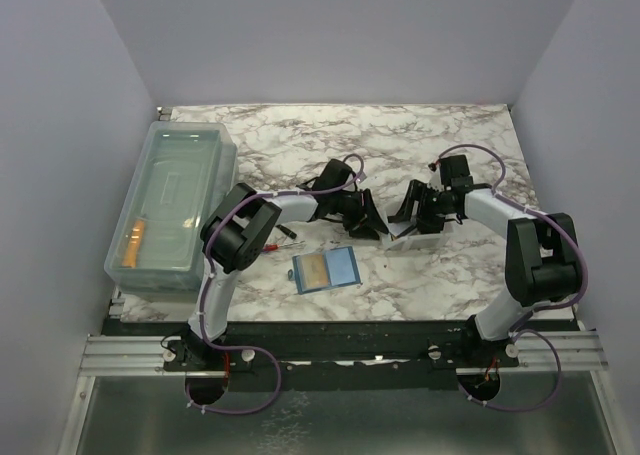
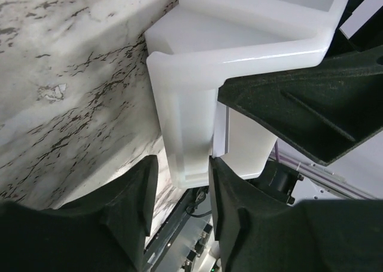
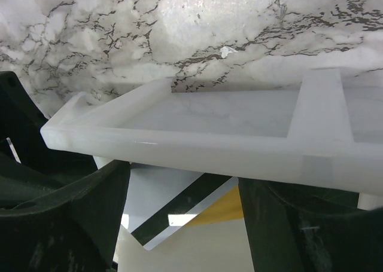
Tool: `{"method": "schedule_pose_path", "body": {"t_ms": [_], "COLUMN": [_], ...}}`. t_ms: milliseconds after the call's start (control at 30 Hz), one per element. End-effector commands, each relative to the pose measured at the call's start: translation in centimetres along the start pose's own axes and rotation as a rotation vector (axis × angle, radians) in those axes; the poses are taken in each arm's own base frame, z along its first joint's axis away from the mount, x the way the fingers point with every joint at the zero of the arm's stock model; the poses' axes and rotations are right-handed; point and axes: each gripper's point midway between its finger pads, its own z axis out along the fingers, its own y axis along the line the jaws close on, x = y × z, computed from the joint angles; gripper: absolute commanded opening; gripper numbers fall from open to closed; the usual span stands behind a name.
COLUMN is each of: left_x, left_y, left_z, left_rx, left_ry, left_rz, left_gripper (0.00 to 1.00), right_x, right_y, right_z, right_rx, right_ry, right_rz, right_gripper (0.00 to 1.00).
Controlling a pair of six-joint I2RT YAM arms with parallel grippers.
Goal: Put the credit cards into the card holder
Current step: Pick up the credit card from the storage box.
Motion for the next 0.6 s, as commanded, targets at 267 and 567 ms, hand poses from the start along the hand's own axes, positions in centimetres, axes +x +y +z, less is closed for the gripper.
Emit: {"method": "schedule_pose_path", "body": {"t_ms": [267, 567], "left_x": [0.1, -0.2], "left_y": [-1.8, -3.4], "left_z": [-0.8, -3.5], "left_rx": [0.033, 0.055], "left_ry": [-0.030, -0.069], "left_rz": [0.067, 0.032], "left_gripper": [0.59, 0.63], "right_x": [2.6, 3.1], "right_y": [2.2, 1.6], "right_z": [0.5, 1.1], "right_rx": [-0.127, -0.113], "right_ry": [0.096, 0.112], "right_rz": [0.056, 0.051], "right_gripper": [0.65, 0.63]}}
